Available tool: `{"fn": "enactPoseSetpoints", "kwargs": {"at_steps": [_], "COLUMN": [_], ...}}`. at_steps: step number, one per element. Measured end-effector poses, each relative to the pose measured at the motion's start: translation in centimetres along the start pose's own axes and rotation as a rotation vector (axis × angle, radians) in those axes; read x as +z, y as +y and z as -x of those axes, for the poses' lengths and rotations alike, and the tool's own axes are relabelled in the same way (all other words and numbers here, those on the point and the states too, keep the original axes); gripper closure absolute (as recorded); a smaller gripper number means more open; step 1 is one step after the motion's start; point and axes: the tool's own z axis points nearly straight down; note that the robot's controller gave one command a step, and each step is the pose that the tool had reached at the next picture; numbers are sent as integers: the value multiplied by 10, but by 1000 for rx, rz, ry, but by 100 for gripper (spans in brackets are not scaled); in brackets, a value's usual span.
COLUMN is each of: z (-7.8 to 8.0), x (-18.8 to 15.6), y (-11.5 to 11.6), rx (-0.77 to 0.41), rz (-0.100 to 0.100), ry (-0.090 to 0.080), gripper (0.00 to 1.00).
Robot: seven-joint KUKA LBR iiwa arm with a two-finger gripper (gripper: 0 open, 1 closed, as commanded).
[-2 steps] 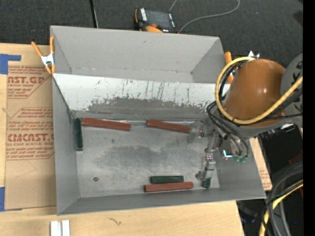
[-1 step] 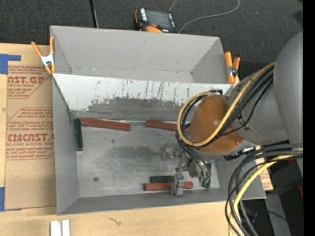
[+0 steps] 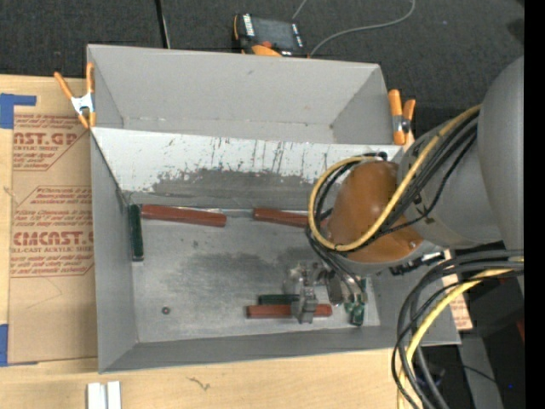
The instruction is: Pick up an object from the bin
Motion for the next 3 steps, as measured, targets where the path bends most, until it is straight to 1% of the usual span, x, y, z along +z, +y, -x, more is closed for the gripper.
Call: {"fn": "enactPoseSetpoints", "kwargs": {"at_steps": [1, 2, 3], "z": [67, 50, 51], "x": [-136, -90, -92], "y": [12, 4, 5], "rx": [-44, -66, -67], "rz": [-1, -1, -1], "ry": [-17, -1, -5], "gripper": [100, 100, 0]}}
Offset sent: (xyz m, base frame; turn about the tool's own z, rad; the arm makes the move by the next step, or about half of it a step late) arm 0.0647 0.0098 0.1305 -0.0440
